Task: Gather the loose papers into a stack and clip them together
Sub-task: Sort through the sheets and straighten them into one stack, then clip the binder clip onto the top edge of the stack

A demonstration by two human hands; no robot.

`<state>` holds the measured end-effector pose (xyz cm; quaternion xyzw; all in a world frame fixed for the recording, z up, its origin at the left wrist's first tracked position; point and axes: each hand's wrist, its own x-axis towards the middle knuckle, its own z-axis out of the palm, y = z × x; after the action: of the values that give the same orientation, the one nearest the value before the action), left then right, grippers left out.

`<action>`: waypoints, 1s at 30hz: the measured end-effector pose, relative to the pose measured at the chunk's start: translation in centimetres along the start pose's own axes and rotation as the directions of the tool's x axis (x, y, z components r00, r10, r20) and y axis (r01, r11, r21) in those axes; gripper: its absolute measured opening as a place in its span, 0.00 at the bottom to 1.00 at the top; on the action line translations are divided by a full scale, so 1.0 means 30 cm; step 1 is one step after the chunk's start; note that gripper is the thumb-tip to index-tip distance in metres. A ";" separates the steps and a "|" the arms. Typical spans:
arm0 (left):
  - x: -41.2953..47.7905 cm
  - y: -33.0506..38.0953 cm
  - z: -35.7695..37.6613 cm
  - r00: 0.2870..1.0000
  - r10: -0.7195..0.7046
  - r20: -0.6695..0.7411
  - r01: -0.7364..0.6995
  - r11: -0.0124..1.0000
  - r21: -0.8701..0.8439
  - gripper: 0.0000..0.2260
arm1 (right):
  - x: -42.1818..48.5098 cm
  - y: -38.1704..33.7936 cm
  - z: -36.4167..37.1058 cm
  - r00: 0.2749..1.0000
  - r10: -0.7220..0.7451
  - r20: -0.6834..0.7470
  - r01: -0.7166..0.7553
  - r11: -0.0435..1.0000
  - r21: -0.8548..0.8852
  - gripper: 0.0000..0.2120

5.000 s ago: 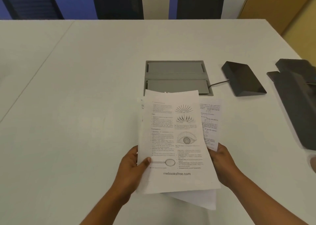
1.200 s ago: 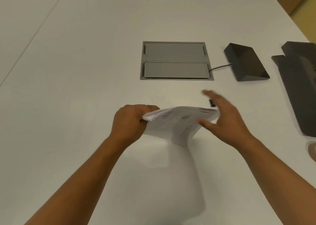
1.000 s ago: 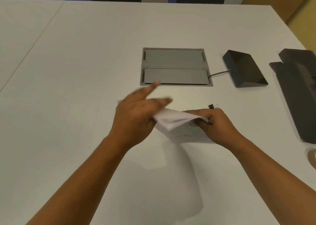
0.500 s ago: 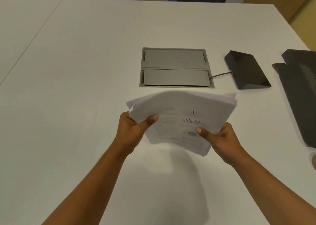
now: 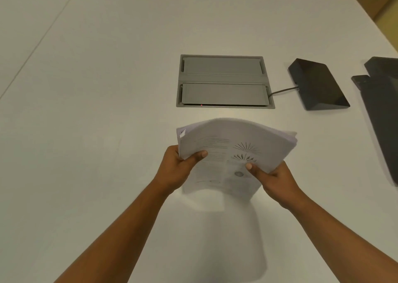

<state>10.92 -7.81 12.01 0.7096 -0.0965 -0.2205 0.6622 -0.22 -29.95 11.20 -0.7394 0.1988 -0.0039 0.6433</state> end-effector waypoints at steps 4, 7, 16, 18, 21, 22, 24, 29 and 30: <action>0.036 -0.026 -0.002 0.998 -0.057 -0.042 0.053 0.995 -0.081 0.05 | 0.017 0.024 -0.017 0.992 0.126 0.030 -0.125 0.992 -0.016 0.19; 0.102 -0.071 -0.009 0.993 -0.067 -0.098 0.043 0.973 -0.228 0.08 | 0.050 0.094 -0.025 0.963 0.243 0.120 -0.247 0.969 0.022 0.17; 0.249 -0.291 0.036 0.983 -0.153 -0.098 0.117 0.945 -0.304 0.08 | 0.238 0.238 -0.140 0.909 0.386 -0.160 -0.404 0.909 -0.099 0.06; 0.271 -0.335 0.034 0.980 -0.164 -0.110 0.123 0.944 -0.307 0.08 | 0.332 0.238 -0.225 0.858 0.343 -0.381 -0.402 0.912 -0.085 0.07; 0.291 -0.393 0.034 0.975 -0.175 -0.135 0.129 0.946 -0.297 0.09 | 0.444 0.241 -0.322 0.763 0.293 -0.576 -0.441 0.887 -0.134 0.12; 0.298 -0.407 0.034 0.974 -0.176 -0.144 0.129 0.950 -0.285 0.09 | 0.469 0.246 -0.340 0.744 0.305 -0.595 -0.457 0.881 -0.120 0.15; 0.309 -0.426 0.033 0.975 -0.163 -0.151 0.120 0.958 -0.259 0.09 | 0.502 0.255 -0.352 0.744 0.352 -0.568 -0.475 0.876 -0.080 0.15; 0.308 -0.438 0.040 0.976 -0.144 -0.164 0.100 0.963 -0.249 0.09 | 0.515 0.243 -0.344 0.794 0.371 -0.482 -0.488 0.861 -0.141 0.05; 0.308 -0.438 0.038 0.976 -0.144 -0.165 0.100 0.963 -0.249 0.09 | 0.513 0.228 -0.336 0.812 0.378 -0.445 -0.479 0.867 -0.139 0.05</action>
<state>16.54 -11.43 -2.63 0.6463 0.0355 -0.2053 0.7341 9.34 -44.78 2.59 -0.7313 0.4885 0.0144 0.4758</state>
